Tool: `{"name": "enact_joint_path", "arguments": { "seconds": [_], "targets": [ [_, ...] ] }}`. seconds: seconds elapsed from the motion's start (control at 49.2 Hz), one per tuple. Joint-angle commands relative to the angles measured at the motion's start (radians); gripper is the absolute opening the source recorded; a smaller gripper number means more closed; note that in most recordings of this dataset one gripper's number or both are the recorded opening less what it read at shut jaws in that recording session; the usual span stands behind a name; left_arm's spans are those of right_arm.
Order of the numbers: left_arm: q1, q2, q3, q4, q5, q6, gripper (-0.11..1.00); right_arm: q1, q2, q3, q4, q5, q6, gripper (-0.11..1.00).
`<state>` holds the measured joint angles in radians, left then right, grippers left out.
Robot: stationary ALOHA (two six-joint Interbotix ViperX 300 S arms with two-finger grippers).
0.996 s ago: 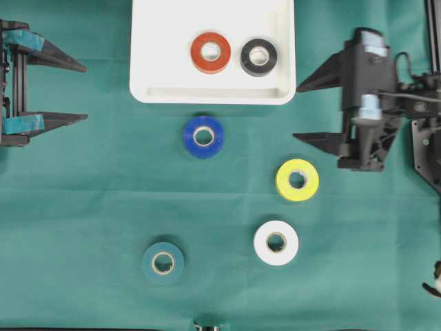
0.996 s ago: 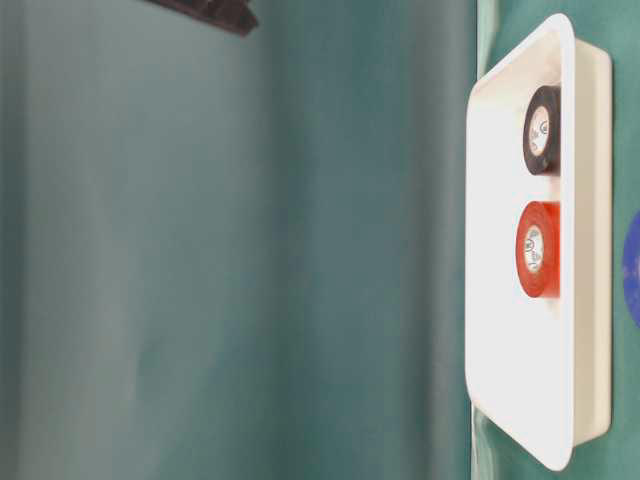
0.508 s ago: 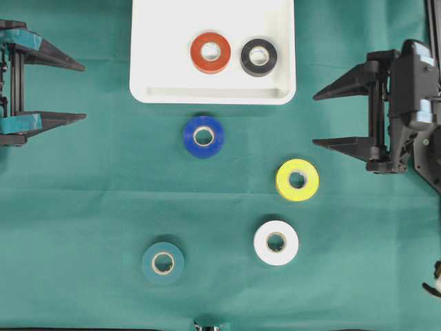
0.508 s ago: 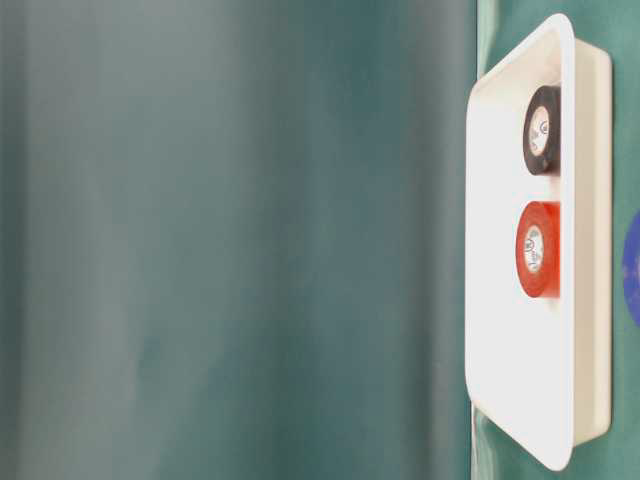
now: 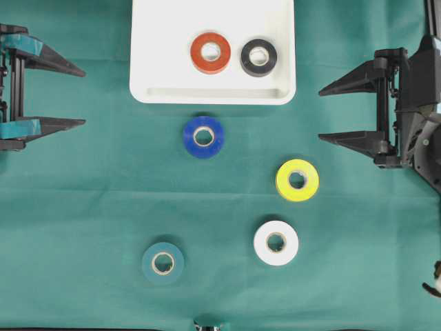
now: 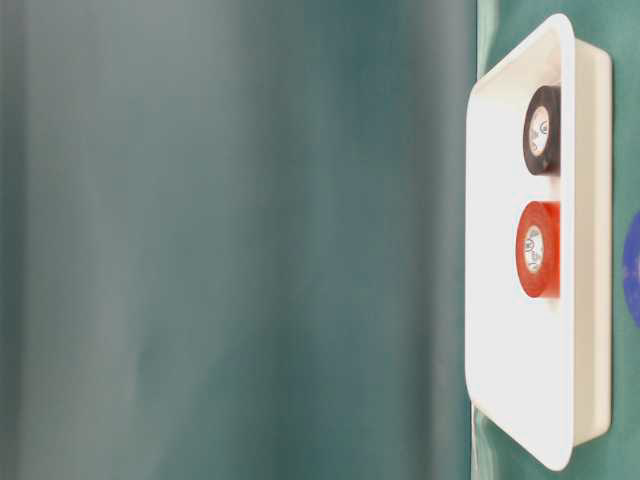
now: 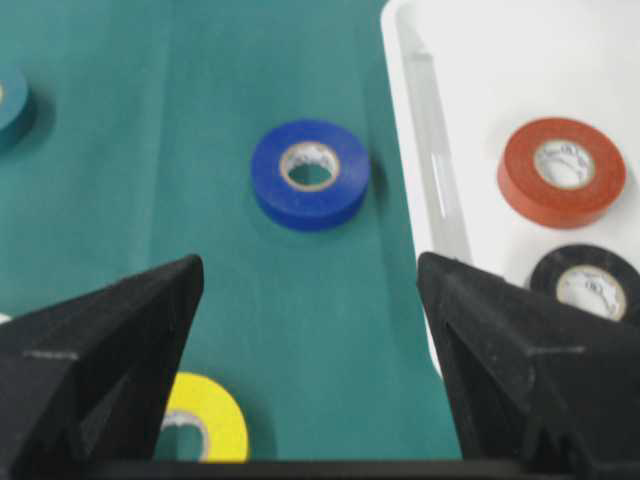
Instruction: Pick up the tape from a random location and place it into the white case.
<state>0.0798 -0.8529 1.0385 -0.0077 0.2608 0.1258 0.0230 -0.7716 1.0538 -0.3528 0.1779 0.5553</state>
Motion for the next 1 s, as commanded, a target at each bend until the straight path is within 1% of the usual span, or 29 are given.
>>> {"name": "enact_joint_path", "arguments": {
  "seconds": [0.0,0.305,0.528,0.671,0.772,0.975],
  "targets": [
    [-0.003,0.003,-0.011,-0.002,-0.005,-0.002,0.99,0.002,-0.002,-0.012,-0.002,-0.011,0.0,0.82],
    [-0.041,0.002,-0.011,-0.002,-0.006,-0.005,0.99,0.002,-0.003,-0.012,-0.002,-0.011,0.0,0.82],
    [-0.091,0.003,-0.009,-0.005,-0.006,-0.063,0.99,0.002,-0.003,-0.014,-0.002,-0.011,0.0,0.82],
    [-0.15,0.003,-0.009,-0.006,-0.009,-0.089,0.99,0.0,-0.005,-0.014,-0.003,-0.011,0.0,0.82],
    [-0.187,0.008,-0.011,-0.005,-0.015,-0.095,0.99,0.002,-0.005,-0.015,-0.002,-0.011,0.0,0.82],
    [-0.192,0.023,-0.012,-0.006,-0.018,-0.098,0.99,0.002,-0.003,-0.015,-0.002,-0.008,-0.002,0.82]
  ]
}}
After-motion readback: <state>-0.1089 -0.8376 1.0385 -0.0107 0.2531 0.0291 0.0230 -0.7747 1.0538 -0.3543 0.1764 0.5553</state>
